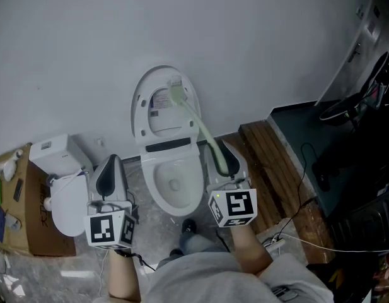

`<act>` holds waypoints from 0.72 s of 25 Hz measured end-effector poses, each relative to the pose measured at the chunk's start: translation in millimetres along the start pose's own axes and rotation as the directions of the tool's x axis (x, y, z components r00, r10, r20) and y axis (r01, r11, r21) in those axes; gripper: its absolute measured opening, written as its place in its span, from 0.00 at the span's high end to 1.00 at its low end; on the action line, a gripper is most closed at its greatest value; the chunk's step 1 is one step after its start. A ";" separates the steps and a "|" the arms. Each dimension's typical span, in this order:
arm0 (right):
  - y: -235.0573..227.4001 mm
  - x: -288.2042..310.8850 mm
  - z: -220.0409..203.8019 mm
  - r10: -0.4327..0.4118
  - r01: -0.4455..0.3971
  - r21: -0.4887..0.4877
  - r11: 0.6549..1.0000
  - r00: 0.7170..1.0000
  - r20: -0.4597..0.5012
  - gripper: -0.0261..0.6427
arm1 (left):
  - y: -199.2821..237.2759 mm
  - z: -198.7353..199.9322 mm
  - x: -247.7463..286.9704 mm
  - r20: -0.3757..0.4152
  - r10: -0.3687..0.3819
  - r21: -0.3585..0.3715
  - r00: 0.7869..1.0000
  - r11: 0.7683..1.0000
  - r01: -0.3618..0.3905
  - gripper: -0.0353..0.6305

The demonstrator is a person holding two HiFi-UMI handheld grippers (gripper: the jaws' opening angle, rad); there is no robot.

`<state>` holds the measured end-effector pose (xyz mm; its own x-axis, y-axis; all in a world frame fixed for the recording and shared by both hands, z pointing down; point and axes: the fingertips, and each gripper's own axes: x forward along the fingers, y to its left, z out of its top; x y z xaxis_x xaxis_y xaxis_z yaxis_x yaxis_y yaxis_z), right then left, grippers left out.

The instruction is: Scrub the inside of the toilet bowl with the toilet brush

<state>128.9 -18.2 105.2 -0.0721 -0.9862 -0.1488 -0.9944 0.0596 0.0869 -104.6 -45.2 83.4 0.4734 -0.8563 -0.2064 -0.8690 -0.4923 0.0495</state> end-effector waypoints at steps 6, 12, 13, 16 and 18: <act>-8.5 -8.9 16.0 -0.015 0.016 -0.024 1.000 0.999 0.049 0.80 | -5.7 -1.1 -4.6 -0.014 0.007 0.072 1.000 0.997 -0.006 0.94; -14.3 -18.7 17.7 -0.027 0.028 -0.011 1.000 0.998 0.053 0.80 | -16.6 -1.2 -10.9 -0.019 0.009 0.086 1.000 0.996 -0.008 0.94; -14.7 -20.2 17.1 -0.028 0.028 -0.010 1.000 0.998 0.052 0.80 | -18.3 -1.8 -11.6 -0.023 0.009 0.084 1.000 0.996 -0.007 0.94; -15.9 -25.1 15.2 -0.030 0.030 -0.009 1.000 0.998 0.048 0.80 | -22.4 -3.2 -14.1 -0.029 0.006 0.083 1.000 0.997 -0.003 0.94; -16.8 -28.5 14.4 -0.033 0.033 -0.012 0.999 0.998 0.048 0.80 | -24.9 -3.7 -15.8 -0.029 0.004 0.085 1.000 0.996 -0.002 0.94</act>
<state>146.5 11.2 93.7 -0.0432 -0.9791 -0.1988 -0.9953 0.0249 0.0937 -90.0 -19.9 89.0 0.4738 -0.8625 -0.1777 -0.8789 -0.4759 -0.0333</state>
